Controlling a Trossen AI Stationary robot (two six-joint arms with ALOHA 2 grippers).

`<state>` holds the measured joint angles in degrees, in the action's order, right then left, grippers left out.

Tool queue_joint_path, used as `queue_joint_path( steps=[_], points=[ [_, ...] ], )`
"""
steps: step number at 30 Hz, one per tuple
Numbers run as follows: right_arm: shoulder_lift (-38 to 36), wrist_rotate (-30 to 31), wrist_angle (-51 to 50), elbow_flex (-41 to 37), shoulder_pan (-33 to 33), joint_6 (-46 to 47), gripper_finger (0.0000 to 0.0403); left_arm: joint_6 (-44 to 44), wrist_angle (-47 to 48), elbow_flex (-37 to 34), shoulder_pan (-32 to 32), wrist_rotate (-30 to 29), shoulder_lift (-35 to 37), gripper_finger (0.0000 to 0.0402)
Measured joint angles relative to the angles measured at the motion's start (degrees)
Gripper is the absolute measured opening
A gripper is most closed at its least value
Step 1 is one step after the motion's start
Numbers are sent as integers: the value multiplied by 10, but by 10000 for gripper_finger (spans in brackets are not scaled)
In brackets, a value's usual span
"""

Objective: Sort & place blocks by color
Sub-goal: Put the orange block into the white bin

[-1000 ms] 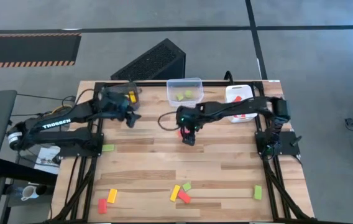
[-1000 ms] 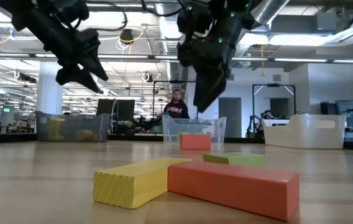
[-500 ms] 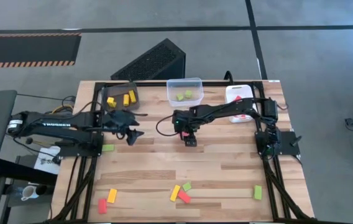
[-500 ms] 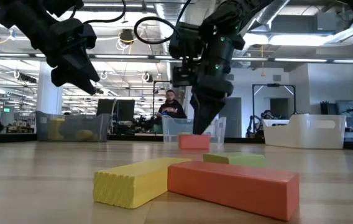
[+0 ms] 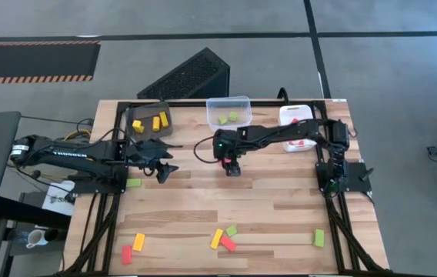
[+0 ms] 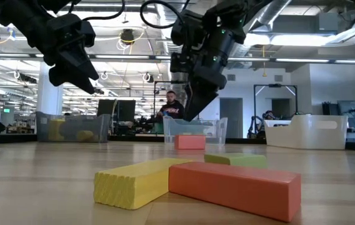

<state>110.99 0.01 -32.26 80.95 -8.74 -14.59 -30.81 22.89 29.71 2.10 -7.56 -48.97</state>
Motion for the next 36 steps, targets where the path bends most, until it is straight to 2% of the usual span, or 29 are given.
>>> queue_joint_path(
  steps=[6, 9, 19, 25, 31, 36],
  points=[
    [11, -31, 12, -1, -15, -67, 301, -2, -1, 0, 0, 0, 0, 267],
    [18, -60, 22, 1, -20, -65, 301, -5, -1, 0, 0, 0, 0, 267],
    [86, -61, 28, 0, -31, -61, 301, -15, -4, 0, -6, -7, 0, 267],
    [91, -60, 32, 1, -30, -5, 298, -25, -3, 0, -20, -19, 0, 267],
    [86, -58, 33, 0, -30, 11, 246, -29, -3, 0, -37, -40, 0, 267],
    [82, -57, 20, 0, -30, 55, 156, -29, -3, 0, -41, -48, 0, 267]
  ],
)
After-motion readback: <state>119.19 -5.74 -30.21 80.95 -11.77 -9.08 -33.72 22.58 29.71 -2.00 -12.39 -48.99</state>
